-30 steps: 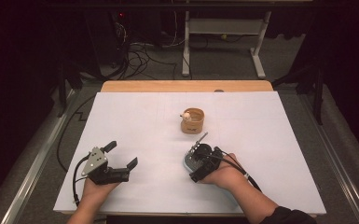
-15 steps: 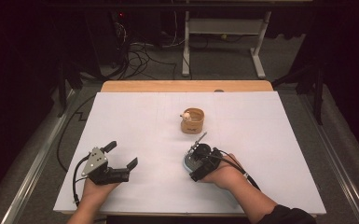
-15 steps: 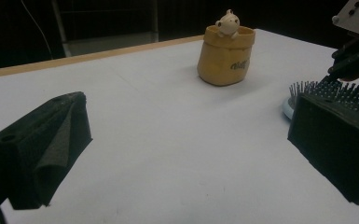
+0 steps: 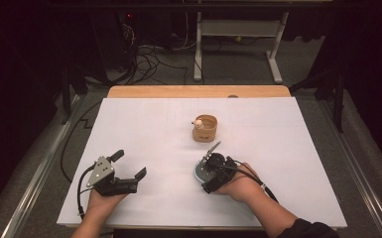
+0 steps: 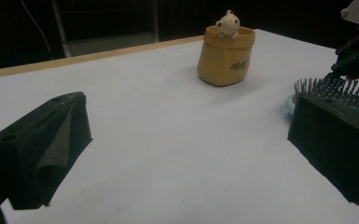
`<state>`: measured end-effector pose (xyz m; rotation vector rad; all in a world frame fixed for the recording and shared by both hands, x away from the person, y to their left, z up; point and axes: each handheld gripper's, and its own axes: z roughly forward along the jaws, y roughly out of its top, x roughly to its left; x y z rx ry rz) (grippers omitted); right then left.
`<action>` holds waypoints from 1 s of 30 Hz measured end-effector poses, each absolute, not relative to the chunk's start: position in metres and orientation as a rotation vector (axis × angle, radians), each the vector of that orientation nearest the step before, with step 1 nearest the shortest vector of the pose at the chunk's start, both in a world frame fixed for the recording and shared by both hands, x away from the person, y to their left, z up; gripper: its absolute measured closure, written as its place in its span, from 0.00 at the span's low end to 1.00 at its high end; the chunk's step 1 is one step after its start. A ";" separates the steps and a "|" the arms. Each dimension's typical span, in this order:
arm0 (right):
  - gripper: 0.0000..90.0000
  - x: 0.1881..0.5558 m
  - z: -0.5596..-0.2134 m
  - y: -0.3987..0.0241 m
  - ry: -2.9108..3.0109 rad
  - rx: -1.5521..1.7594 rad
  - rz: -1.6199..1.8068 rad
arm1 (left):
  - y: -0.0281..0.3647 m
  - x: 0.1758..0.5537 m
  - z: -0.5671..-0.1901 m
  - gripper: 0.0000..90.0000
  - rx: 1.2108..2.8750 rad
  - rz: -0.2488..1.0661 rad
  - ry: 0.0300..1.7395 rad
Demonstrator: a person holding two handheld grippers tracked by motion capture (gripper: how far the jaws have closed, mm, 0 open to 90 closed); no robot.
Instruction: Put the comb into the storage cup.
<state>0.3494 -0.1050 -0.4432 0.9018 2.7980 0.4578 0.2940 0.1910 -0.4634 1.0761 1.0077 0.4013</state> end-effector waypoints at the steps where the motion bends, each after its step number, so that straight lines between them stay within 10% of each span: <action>1: 0.23 0.349 -0.442 -0.105 2.792 0.895 0.466 | 0.191 0.294 -0.463 0.00 1.078 0.402 1.007; 30: 0.23 0.339 -0.403 -0.139 2.546 0.921 0.846 | 0.189 0.294 -0.464 0.00 1.083 0.388 1.007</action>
